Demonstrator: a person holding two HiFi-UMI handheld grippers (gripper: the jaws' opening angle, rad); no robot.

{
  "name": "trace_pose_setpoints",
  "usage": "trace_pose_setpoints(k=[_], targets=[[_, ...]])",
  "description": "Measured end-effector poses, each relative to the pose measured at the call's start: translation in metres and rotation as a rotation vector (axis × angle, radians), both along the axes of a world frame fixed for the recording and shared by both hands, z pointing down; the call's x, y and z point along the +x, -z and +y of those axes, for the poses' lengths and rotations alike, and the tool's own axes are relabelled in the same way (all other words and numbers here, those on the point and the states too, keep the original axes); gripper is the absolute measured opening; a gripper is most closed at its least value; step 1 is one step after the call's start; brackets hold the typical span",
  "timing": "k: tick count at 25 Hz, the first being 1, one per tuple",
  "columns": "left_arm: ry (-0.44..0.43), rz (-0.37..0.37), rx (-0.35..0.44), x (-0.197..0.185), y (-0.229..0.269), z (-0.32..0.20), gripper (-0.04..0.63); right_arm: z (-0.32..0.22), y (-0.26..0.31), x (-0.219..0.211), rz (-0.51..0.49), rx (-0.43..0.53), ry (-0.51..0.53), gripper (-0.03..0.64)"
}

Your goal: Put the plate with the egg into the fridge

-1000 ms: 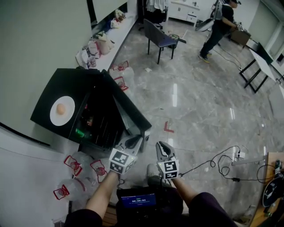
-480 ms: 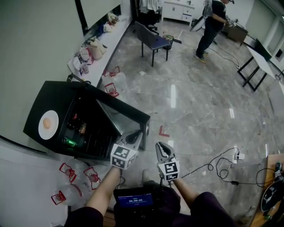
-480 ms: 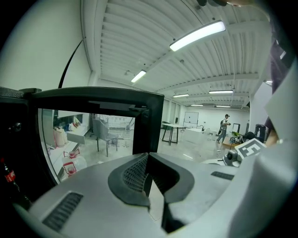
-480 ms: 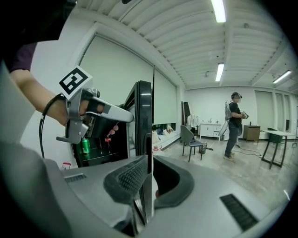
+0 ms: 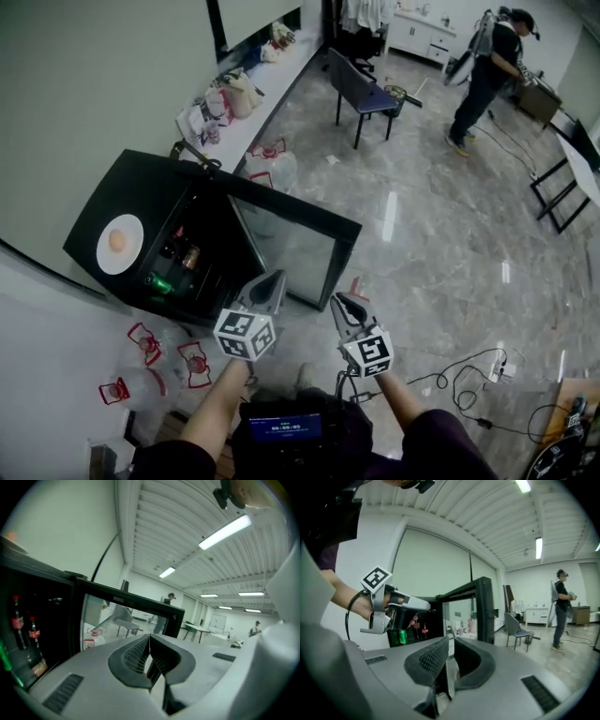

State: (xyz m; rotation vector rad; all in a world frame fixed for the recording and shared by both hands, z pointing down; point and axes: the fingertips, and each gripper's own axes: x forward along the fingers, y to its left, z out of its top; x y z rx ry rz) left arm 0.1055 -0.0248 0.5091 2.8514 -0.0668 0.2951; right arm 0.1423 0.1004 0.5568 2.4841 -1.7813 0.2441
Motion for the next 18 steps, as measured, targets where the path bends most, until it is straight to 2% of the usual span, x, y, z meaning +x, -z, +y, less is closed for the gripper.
trace_pose_setpoints(k=[2, 5, 7, 11, 18], targets=[[0.126, 0.037, -0.060, -0.024, 0.009, -0.030, 0.011, -0.030, 0.025, -0.007, -0.008, 0.025, 0.128, 0.044], [0.274, 0.076, -0.069, -0.062, 0.022, -0.068, 0.011, -0.080, 0.067, -0.029, -0.008, 0.050, 0.312, 0.044], [0.335, 0.103, -0.055, -0.084, 0.032, -0.085, 0.011, -0.112, 0.092, -0.044, 0.007, 0.061, 0.410, 0.044], [0.428, 0.170, -0.027, -0.123, 0.059, -0.120, 0.011, -0.172, 0.133, -0.067, 0.107, 0.078, 0.556, 0.044], [0.616, 0.302, -0.057, -0.186, 0.101, -0.173, 0.011, -0.277, 0.203, -0.103, 0.181, 0.064, 0.773, 0.044]])
